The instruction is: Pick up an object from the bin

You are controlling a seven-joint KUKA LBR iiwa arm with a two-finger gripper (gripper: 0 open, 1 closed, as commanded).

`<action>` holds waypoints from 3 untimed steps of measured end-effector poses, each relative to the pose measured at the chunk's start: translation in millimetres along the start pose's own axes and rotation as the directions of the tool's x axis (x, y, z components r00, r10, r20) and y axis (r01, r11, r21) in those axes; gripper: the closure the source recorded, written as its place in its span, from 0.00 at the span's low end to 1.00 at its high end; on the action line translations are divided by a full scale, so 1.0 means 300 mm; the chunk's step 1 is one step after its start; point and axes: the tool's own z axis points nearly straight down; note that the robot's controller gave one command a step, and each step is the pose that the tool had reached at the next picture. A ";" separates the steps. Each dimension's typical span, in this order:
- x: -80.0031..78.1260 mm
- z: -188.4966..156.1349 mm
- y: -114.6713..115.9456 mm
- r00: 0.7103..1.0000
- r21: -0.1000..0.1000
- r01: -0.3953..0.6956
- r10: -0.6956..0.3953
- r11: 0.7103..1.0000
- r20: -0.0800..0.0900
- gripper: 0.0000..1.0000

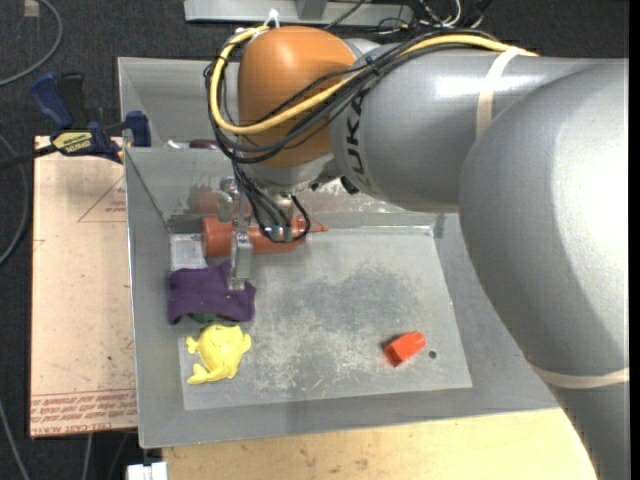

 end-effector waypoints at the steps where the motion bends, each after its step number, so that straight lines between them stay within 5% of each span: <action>1: -0.005 -0.019 -0.003 1.000 -0.002 -0.003 0.003 1.000 0.007 0.00; 2: 0.064 0.210 0.025 1.000 -0.003 0.013 -0.013 1.000 0.007 0.00; 3: 0.080 0.273 0.045 1.000 -0.008 0.020 -0.020 1.000 -0.001 0.00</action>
Offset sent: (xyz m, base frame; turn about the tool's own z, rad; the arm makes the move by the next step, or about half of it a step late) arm -0.0327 0.0111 -0.1019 -0.0189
